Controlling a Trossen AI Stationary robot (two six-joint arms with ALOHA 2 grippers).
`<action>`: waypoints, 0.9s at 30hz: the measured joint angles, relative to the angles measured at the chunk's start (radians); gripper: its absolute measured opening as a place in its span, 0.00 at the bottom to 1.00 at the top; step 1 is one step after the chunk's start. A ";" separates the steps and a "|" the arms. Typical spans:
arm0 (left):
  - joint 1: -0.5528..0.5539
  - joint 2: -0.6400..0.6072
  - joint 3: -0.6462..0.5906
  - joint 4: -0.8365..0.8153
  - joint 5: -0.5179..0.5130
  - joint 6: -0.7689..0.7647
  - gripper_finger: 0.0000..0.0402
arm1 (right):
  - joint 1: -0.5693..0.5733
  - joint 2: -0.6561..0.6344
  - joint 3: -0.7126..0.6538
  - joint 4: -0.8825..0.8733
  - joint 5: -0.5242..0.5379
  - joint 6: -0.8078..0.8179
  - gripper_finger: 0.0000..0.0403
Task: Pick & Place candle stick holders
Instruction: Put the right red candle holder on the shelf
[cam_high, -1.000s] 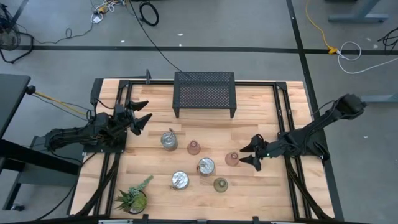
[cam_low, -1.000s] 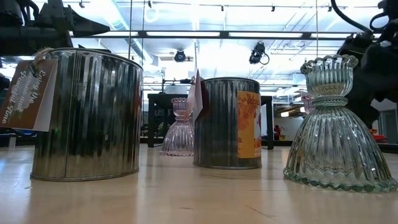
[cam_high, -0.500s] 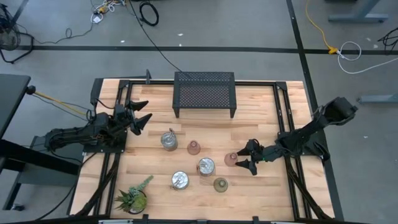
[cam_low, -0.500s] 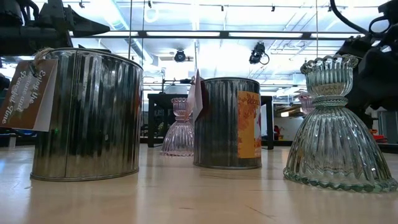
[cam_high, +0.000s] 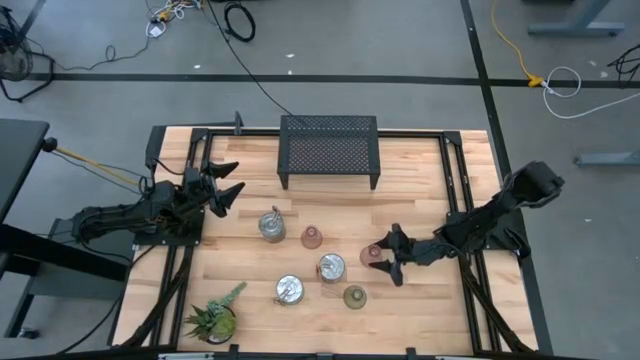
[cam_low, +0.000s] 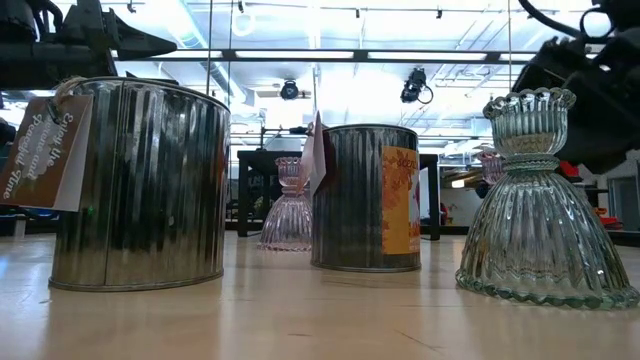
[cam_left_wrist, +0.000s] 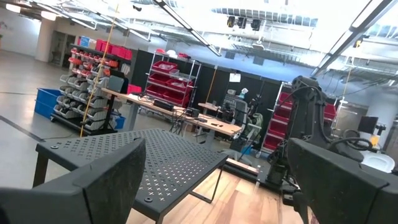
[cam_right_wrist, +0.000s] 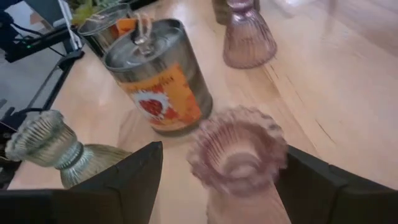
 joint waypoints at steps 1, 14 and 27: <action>0.000 0.000 0.000 0.000 0.000 0.000 0.97 | 0.000 0.007 0.005 0.000 -0.001 -0.007 0.71; 0.000 0.000 0.000 -0.006 0.000 0.000 0.97 | -0.001 0.071 0.014 0.006 0.066 0.026 0.37; 0.000 0.000 0.000 -0.005 0.000 -0.002 0.97 | -0.050 0.026 0.011 0.048 0.045 -0.053 0.27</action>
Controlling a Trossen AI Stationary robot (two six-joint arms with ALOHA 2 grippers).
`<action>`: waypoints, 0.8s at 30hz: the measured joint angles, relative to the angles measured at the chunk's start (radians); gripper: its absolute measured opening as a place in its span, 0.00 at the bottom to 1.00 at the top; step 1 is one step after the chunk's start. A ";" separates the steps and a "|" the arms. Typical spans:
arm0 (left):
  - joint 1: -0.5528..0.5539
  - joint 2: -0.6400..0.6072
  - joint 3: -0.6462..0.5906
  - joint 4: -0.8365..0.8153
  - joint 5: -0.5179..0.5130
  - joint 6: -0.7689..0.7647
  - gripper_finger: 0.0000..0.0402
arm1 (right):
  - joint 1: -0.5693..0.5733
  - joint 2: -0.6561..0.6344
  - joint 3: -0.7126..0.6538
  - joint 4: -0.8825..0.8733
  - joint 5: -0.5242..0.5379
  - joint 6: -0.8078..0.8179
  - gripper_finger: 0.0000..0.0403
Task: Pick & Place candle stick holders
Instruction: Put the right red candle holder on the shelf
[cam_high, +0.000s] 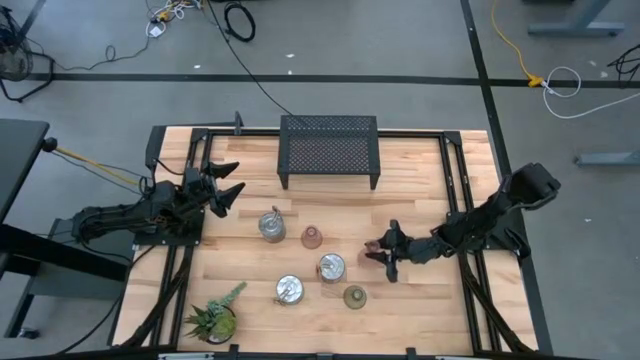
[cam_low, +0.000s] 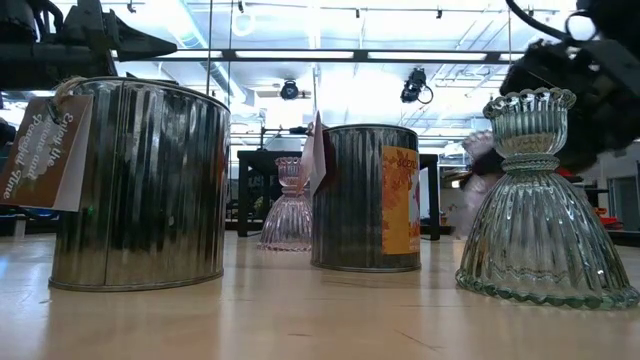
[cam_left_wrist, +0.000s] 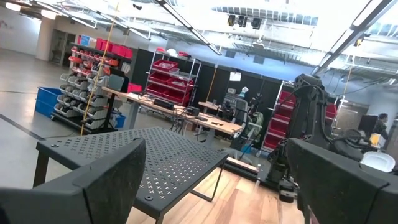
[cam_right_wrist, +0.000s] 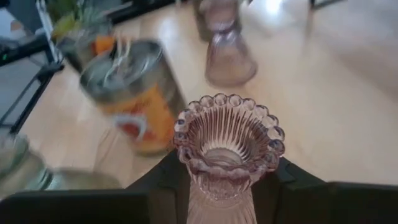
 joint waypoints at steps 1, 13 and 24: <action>0.000 0.000 0.000 0.000 0.000 0.000 0.97 | -0.015 -0.018 0.000 -0.001 0.002 -0.009 0.27; 0.000 0.000 0.000 0.009 0.000 -0.001 0.97 | -0.253 -0.352 0.304 -0.552 -0.015 -0.267 0.27; 0.000 0.000 0.000 0.037 -0.002 0.000 0.97 | -0.631 -0.360 0.637 -0.857 -0.158 -0.466 0.27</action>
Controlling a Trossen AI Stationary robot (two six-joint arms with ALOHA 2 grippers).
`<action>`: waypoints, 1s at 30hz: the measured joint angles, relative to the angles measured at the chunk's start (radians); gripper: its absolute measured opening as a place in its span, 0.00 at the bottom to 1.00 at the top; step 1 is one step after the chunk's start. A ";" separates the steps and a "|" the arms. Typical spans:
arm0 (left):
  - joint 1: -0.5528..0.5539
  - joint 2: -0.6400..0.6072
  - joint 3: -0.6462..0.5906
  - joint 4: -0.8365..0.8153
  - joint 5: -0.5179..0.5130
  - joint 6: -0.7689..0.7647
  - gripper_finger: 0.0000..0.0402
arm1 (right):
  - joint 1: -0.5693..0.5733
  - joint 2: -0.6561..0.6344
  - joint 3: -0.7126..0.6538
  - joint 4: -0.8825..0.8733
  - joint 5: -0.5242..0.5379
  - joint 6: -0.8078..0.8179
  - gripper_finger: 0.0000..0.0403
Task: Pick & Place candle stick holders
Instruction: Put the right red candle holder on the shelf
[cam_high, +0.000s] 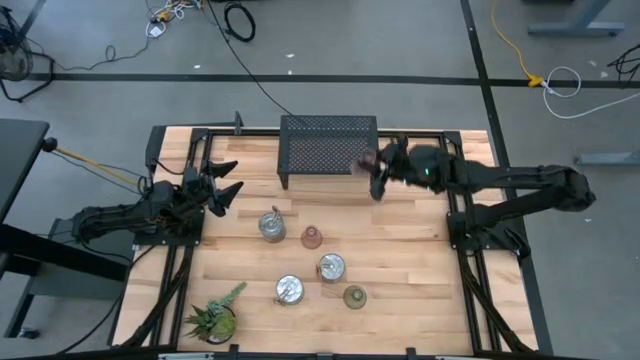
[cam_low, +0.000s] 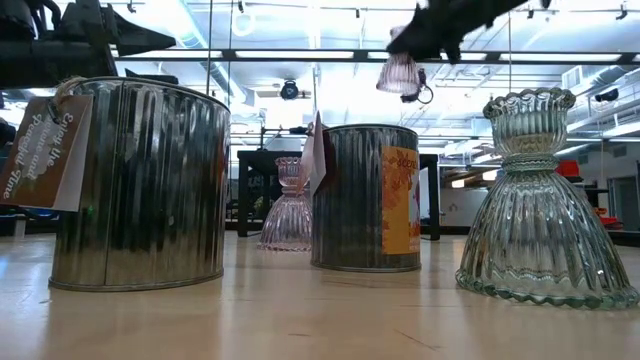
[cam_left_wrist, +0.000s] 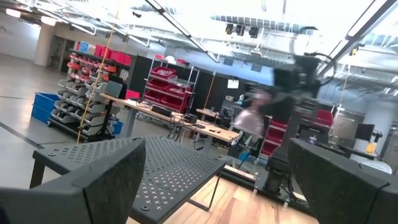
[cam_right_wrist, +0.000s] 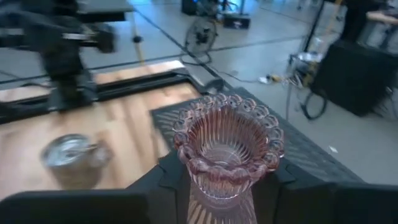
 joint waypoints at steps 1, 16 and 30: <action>0.000 0.000 0.000 0.005 -0.001 0.000 0.97 | -0.041 0.008 -0.003 0.008 -0.022 0.006 0.27; 0.001 0.000 0.000 0.039 -0.017 0.003 0.97 | -0.364 0.272 -0.010 0.255 -0.268 0.042 0.27; 0.002 0.000 0.000 0.043 -0.035 0.003 0.97 | -0.459 0.380 0.075 0.250 -0.317 -0.002 0.27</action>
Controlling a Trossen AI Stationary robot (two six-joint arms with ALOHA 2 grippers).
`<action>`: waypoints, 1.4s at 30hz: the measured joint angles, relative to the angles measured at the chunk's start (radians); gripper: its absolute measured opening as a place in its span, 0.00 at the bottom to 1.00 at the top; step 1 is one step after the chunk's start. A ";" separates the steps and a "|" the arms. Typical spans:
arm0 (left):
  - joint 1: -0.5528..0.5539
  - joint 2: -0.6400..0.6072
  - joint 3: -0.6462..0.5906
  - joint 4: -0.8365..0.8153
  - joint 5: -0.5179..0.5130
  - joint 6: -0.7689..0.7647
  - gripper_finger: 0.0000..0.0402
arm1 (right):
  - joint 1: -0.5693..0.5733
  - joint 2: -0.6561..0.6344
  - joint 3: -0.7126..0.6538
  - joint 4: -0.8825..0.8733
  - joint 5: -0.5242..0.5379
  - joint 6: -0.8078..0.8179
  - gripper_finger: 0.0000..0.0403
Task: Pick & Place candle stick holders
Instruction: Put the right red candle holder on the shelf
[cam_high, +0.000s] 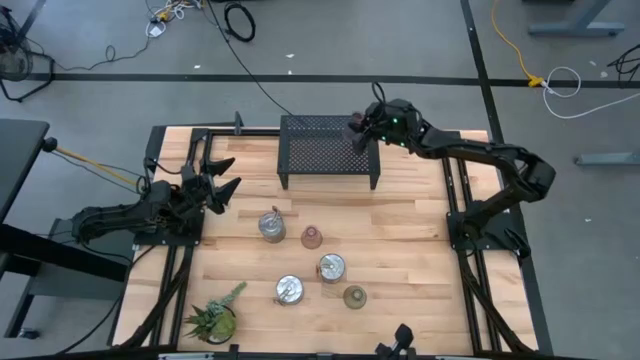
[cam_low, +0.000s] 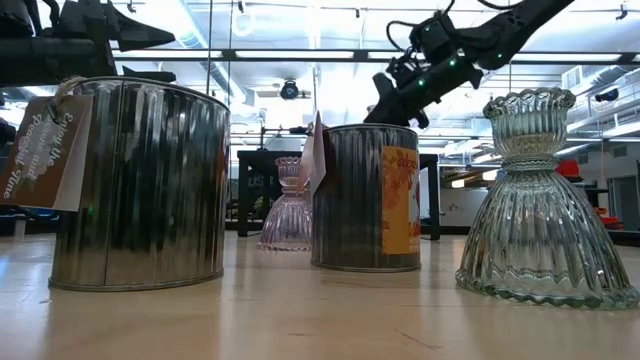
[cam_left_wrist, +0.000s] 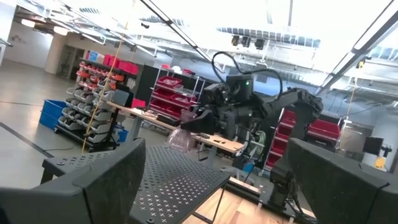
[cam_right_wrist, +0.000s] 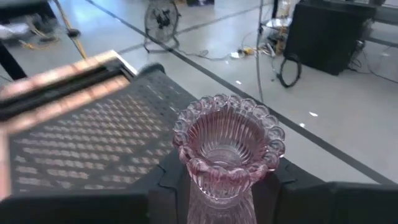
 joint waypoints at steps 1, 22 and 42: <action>0.000 0.000 0.000 0.001 0.000 0.000 0.97 | -0.005 0.005 0.000 -0.004 0.002 -0.005 0.27; 0.000 0.000 0.000 0.003 -0.026 0.000 0.97 | -0.065 0.027 0.000 0.048 -0.011 0.020 0.27; 0.000 0.000 0.000 0.003 -0.042 0.009 0.97 | 0.000 0.255 0.284 -0.077 -0.023 -0.004 0.27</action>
